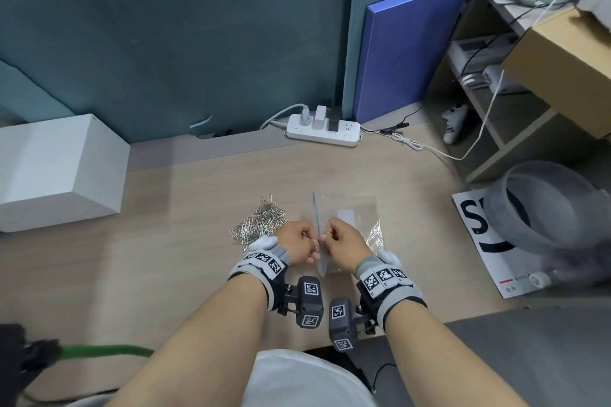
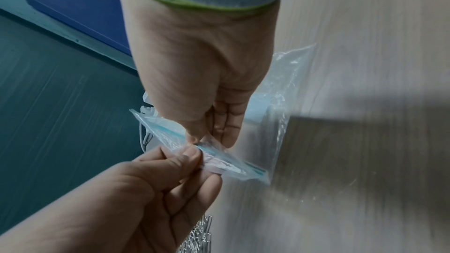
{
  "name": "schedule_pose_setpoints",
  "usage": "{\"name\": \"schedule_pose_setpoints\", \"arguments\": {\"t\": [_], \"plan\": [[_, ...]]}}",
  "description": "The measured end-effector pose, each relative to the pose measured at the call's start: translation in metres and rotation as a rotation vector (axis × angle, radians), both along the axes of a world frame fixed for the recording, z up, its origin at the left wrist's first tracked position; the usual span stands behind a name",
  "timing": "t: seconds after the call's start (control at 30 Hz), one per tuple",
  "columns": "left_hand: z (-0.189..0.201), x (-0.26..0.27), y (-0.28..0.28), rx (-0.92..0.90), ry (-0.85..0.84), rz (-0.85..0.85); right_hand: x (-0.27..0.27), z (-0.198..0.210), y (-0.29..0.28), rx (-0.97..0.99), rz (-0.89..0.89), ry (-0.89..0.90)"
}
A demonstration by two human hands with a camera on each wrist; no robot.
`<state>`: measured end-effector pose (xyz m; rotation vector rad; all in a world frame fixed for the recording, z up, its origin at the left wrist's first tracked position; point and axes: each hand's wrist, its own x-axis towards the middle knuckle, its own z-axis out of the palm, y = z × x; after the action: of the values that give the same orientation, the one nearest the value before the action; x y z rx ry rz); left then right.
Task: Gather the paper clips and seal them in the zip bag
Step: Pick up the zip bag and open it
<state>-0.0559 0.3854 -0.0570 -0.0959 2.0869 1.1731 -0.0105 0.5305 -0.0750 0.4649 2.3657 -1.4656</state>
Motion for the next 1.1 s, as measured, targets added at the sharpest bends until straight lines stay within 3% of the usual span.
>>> {"name": "schedule_pose_setpoints", "arguments": {"t": [0.6, 0.97, 1.1], "plan": [[0.000, 0.002, 0.005, 0.090, -0.146, -0.043, 0.009, 0.002, 0.016, 0.019, 0.049, -0.029], [-0.004, 0.001, -0.004, 0.126, -0.280, -0.071, 0.019, -0.001, 0.009, 0.000, -0.007, -0.046], [-0.010, -0.001, -0.018, 0.175, -0.328, -0.060, 0.025, 0.000, 0.000, 0.013, -0.111, -0.079]]}}
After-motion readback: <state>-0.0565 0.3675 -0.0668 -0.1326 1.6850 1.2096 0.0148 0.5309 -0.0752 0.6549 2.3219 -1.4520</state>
